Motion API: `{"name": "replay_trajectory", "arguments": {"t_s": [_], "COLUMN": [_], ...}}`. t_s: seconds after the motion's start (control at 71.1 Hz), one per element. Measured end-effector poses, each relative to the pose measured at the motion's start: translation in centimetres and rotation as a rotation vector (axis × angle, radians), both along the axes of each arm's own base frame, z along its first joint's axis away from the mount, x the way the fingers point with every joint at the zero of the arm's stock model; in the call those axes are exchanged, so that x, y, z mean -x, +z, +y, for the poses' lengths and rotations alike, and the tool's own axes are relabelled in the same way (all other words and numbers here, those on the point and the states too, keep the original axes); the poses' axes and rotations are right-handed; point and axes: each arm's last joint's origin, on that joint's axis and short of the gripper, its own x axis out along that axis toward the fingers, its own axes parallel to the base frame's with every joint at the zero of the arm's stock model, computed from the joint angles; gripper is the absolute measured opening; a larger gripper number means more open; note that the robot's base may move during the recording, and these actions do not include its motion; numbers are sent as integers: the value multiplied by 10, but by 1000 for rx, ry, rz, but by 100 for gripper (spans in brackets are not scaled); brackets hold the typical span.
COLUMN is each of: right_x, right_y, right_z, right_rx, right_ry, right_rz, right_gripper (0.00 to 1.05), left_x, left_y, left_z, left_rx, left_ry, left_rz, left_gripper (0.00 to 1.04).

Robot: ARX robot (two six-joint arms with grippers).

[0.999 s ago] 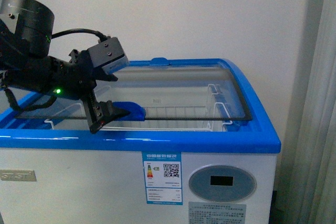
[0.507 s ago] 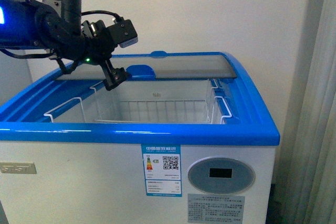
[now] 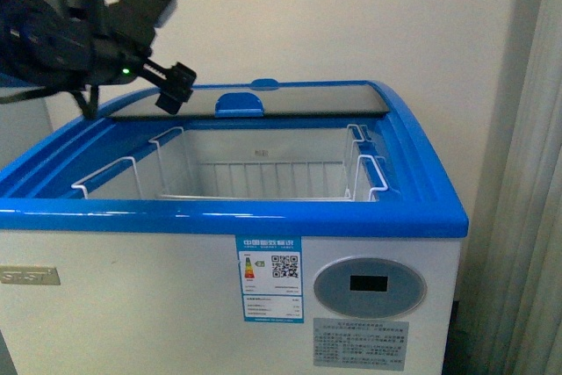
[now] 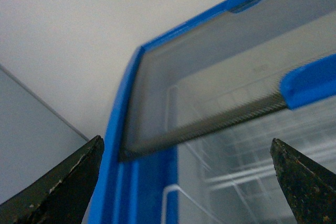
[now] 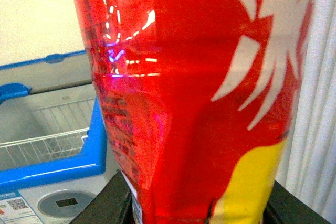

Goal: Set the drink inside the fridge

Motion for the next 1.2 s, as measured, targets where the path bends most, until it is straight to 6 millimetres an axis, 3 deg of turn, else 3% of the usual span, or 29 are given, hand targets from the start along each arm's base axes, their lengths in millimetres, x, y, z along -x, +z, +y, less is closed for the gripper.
{"name": "replay_trajectory", "arguments": {"t_s": [0.07, 0.099, 0.197, 0.324, 0.436, 0.507, 0.563, 0.675, 0.732, 0.844, 0.901, 0.929, 0.999, 1.196], "right_x": [0, 0, 0, 0, -5, -4, -14, -53, -86, -136, -156, -180, -211, -275], "right_y": [0, 0, 0, 0, 10, 14, 12, 30, 50, 72, 73, 71, 65, 59], "right_z": [0, 0, 0, 0, -4, -4, 0, 7, 13, 33, 42, 55, 74, 111], "right_rx": [0, 0, 0, 1, 158, 218, 295, 545, 722, 938, 1004, 1089, 1188, 1372], "right_ry": [-1, -1, 1, -2, 301, 507, 667, 702, 682, 727, 752, 794, 844, 830], "right_rz": [0, 0, 0, 3, 338, 482, 530, 484, 435, 393, 405, 438, 490, 529], "right_gripper": [38, 38, 38, 38, 38, 38, 38, 38, 38, 38, 38, 38, 38, 38], "left_x": [59, 69, 138, 221, 267, 278, 285, 297, 303, 313, 318, 321, 326, 338], "left_y": [-3, -5, -14, -40, -73, -87, -95, -98, -100, -105, -108, -109, -111, -115], "left_z": [7, 9, 28, 64, 71, 69, 69, 69, 69, 69, 69, 69, 69, 69], "left_rx": [193, 224, 379, 442, 463, 465, 466, 471, 473, 473, 473, 473, 472, 472], "left_ry": [-53, -32, 37, 64, 108, 93, 95, 96, 94, 94, 94, 95, 96, 95], "left_rz": [101, 89, -71, -116, -76, -35, -16, -32, -41, -34, -33, -32, -32, -32], "left_gripper": [96, 94, 76, 57, 39, 28, 20, 2, 3, 3, 3, 3, 3, 3]}}
